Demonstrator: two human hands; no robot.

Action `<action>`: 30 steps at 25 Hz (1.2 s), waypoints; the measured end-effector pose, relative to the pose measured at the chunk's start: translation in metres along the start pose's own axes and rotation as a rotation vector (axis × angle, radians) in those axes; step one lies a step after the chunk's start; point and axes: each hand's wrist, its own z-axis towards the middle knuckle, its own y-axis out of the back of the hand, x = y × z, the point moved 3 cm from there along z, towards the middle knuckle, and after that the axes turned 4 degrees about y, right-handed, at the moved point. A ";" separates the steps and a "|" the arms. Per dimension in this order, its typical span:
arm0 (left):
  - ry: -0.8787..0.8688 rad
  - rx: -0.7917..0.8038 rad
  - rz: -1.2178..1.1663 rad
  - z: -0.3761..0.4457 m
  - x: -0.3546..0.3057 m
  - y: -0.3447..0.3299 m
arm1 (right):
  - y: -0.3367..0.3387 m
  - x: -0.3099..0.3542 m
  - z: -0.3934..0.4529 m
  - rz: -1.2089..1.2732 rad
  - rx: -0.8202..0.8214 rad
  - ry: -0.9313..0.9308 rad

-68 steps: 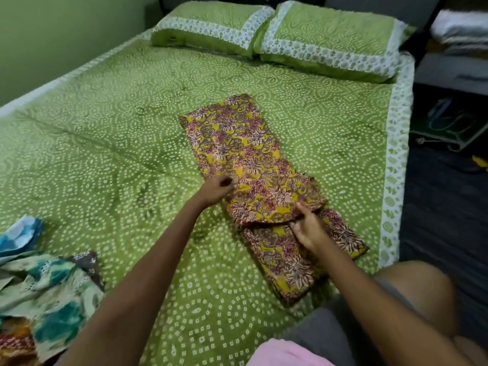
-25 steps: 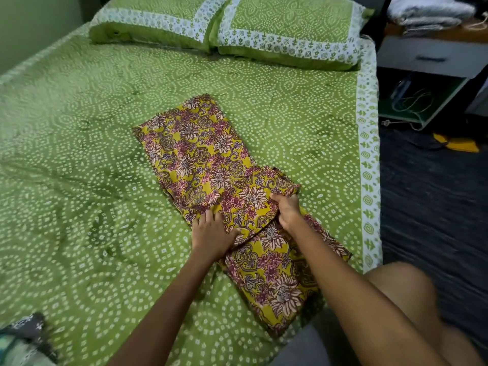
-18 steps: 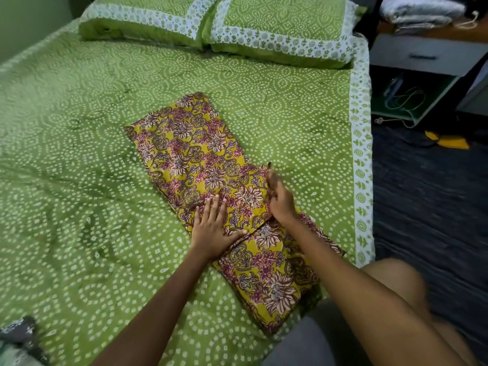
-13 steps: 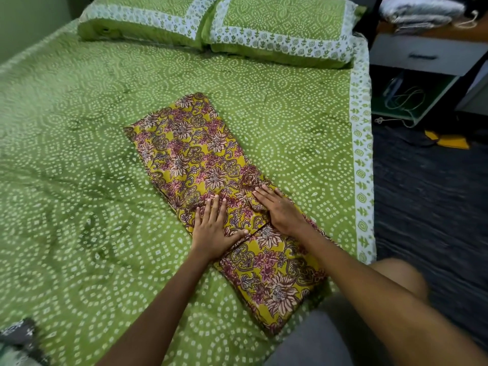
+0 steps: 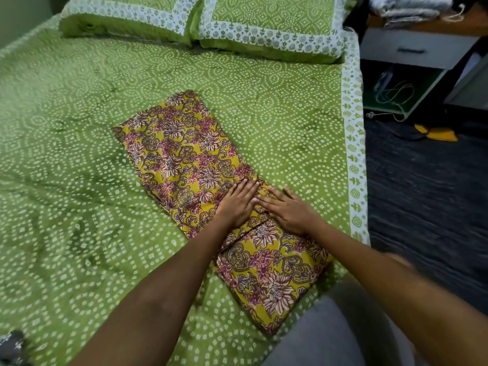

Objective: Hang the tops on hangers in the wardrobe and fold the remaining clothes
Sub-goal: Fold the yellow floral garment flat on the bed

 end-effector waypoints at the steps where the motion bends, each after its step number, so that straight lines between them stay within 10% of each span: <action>1: 0.036 -0.009 0.025 0.005 0.006 -0.002 | -0.003 0.002 -0.004 0.008 -0.015 -0.022; 16: 0.172 -0.073 0.096 -0.091 -0.050 -0.037 | -0.022 0.018 -0.080 -0.019 0.061 -0.134; 25: -0.228 -0.188 -0.060 -0.175 -0.032 -0.066 | 0.005 -0.028 -0.135 0.165 0.292 0.120; 30: -0.311 -0.262 -0.033 -0.198 -0.027 -0.055 | 0.020 -0.028 -0.108 0.365 0.091 -0.046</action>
